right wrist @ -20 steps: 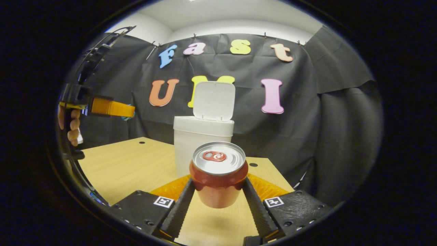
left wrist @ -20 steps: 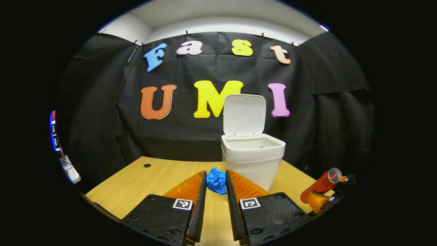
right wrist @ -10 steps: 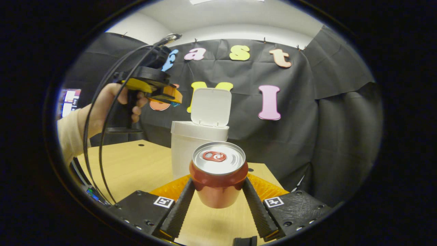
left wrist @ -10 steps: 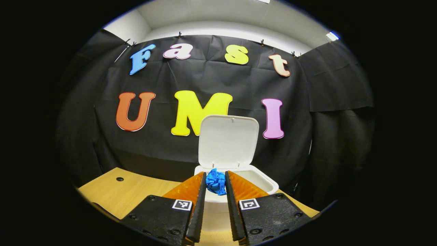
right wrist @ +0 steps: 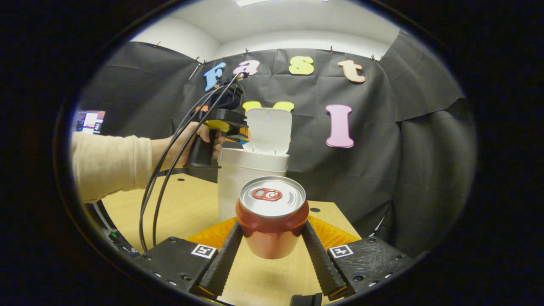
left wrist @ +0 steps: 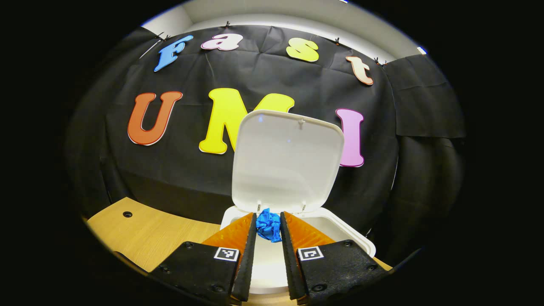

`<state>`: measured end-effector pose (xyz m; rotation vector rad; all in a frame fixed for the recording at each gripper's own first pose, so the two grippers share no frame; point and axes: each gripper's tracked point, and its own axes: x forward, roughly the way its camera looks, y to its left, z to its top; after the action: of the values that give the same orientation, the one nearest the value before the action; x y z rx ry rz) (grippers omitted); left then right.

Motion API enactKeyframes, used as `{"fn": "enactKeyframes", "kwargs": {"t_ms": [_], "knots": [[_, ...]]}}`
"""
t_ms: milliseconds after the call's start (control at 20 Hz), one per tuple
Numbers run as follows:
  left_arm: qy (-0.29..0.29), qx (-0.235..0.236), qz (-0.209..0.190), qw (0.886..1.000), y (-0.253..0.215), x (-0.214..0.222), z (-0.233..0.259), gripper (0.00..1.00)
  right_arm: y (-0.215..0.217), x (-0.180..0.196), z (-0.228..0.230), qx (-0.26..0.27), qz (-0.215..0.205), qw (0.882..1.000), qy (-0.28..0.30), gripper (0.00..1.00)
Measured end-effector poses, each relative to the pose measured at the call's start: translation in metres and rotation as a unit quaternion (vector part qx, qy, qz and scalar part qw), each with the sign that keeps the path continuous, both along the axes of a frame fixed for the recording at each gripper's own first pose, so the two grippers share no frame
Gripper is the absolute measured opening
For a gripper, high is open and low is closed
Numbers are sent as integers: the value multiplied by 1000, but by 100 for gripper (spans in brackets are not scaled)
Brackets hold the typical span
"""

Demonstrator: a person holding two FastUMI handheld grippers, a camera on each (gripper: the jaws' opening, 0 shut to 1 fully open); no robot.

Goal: Press the lid of the desktop garbage bin to open it, pick up the crumpled paper on the desktop and throw it into the bin, then pick up the pop can on the desktop and drop it into the bin, and finally close the garbage bin lid.

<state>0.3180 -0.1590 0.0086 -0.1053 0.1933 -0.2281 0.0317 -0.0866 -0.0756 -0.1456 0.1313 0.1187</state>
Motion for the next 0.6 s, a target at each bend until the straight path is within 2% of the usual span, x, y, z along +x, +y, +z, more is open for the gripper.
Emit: {"fn": "enactKeyframes", "kwargs": {"t_ms": [250, 450, 500, 600], "knots": [[5, 34, -14, 999, -9, -1, -6, 37, -7, 3, -9, 11, -2, 1000, 14, 81], [12, 36, -26, 999, -18, -5, -8, 38, -14, 3, -15, 9, -13, 1000, 17, 81], [10, 32, -28, 999, -19, -6, -7, 39, -16, 3, -16, 9, -16, 1000, 18, 81], [13, 22, -38, 999, -25, -10, -5, 48, -18, 2, -17, 7, -18, 1000, 17, 81]]}}
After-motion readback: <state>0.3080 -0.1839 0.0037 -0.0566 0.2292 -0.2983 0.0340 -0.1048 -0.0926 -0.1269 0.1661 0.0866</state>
